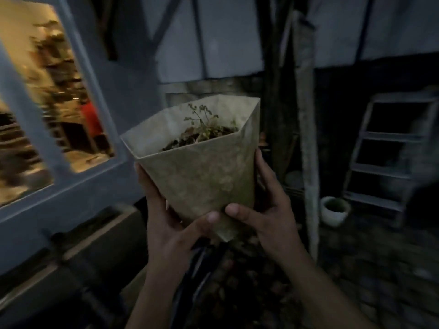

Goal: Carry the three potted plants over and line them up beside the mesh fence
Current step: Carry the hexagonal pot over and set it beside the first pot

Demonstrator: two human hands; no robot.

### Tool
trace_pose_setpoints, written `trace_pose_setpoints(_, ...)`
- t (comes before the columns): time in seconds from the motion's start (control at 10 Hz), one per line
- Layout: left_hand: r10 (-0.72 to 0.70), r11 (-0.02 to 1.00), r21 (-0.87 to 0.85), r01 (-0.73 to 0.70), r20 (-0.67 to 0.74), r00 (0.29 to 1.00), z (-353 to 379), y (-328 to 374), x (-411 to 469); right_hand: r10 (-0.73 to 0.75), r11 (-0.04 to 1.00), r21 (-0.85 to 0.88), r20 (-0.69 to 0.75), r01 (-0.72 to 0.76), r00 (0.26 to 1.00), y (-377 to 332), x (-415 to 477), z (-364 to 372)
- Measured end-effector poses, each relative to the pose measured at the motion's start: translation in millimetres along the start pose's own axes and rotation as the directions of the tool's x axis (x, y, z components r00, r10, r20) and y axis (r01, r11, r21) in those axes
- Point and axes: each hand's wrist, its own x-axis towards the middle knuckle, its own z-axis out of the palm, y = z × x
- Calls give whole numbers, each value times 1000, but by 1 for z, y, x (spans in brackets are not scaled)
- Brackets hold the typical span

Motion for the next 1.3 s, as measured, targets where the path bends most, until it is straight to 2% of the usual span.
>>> trace_pose_setpoints(0.2,-113,967,-205,152,192,975,145,-43,45,13,988,-152,-158,-37,987,4,34,-141)
trace_pose_setpoints(0.5,-83,941,-263,214,433,898,306,-121,104,-53,959,-277,-381,-60,923,40,75,-278)
trace_pose_setpoints(0.6,11,942,-303,143,454,891,364,-156,117,-109,958,-285,-459,-30,882,61,95,-318)
trace_pose_setpoints(0.8,142,883,-441,161,577,804,489,-203,154,-130,948,-306,-624,-88,770,78,137,-401)
trace_pose_setpoints(1.0,188,898,-406,172,706,683,608,-230,164,-163,946,-304,-743,-111,649,88,153,-501)
trace_pose_setpoints(1.1,148,895,-370,249,774,616,668,-260,156,-166,961,-269,-757,-69,633,93,157,-561)
trace_pose_setpoints(1.2,73,937,-247,246,830,552,730,-276,150,-154,958,-274,-733,-81,662,96,163,-624)
trace_pose_setpoints(1.3,-20,959,-143,246,827,561,800,-292,147,-73,982,-173,-709,-72,701,119,177,-710)
